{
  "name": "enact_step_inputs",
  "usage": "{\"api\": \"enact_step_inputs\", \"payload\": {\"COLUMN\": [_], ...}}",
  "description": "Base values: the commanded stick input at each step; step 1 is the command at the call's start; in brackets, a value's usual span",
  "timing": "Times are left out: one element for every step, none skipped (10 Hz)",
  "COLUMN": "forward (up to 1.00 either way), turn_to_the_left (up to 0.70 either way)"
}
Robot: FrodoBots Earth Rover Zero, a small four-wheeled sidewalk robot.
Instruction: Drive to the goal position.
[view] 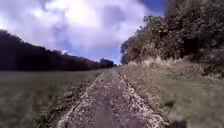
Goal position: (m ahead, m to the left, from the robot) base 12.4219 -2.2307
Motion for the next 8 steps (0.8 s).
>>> {"api": "enact_step_inputs", "payload": {"forward": [0.85,0.85,0.85,0.85,0.85,0.85,0.85,0.85], "turn_to_the_left": [0.00,0.00,0.00,0.00,0.02,0.08,0.00,0.00]}}
